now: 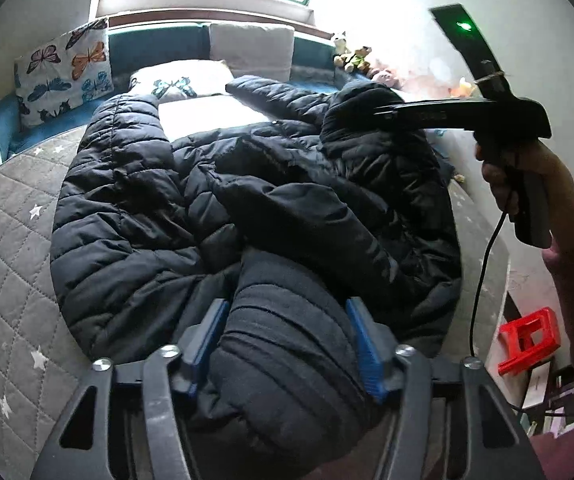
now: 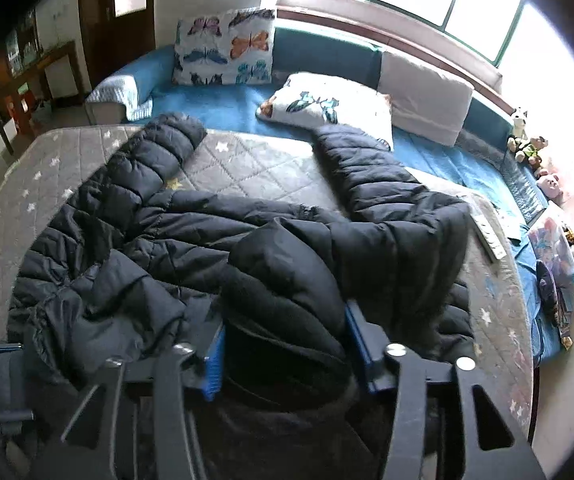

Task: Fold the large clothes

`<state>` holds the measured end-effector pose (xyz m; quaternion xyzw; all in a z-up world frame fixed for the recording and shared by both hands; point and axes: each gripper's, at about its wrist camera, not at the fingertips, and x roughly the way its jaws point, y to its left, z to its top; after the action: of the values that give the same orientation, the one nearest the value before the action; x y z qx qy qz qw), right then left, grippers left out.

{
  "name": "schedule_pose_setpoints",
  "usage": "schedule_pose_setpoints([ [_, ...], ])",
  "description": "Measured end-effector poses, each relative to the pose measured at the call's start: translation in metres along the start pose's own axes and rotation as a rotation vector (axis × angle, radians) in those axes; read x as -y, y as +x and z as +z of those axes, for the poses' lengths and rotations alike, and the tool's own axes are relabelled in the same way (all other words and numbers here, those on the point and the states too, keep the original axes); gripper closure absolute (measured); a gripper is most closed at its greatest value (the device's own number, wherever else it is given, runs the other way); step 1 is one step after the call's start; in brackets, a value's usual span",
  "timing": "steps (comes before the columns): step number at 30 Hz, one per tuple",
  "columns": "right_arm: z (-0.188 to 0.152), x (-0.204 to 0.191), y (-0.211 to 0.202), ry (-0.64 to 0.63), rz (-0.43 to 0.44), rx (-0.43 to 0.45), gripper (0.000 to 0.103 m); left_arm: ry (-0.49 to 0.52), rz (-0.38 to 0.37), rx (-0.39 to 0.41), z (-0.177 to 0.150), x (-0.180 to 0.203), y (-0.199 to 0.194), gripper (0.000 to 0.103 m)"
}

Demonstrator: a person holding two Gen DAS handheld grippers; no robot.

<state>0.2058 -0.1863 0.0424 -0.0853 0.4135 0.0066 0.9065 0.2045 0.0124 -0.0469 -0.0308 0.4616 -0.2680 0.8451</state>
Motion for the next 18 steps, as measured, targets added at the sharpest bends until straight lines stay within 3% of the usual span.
schedule_pose_setpoints([
  [4, -0.015, 0.014, -0.039, 0.020, 0.025, 0.065, 0.054, 0.064, 0.007, 0.044, -0.018, 0.021, -0.020, 0.047],
  [11, -0.081, 0.041, -0.115, 0.065, 0.089, 0.196, 0.055, 0.187, 0.007, 0.087, -0.061, 0.060, -0.045, 0.047],
  [18, -0.156, 0.060, -0.136, 0.159, 0.166, 0.202, 0.055, 0.266, -0.038, 0.046, -0.108, 0.086, -0.046, 0.047],
])
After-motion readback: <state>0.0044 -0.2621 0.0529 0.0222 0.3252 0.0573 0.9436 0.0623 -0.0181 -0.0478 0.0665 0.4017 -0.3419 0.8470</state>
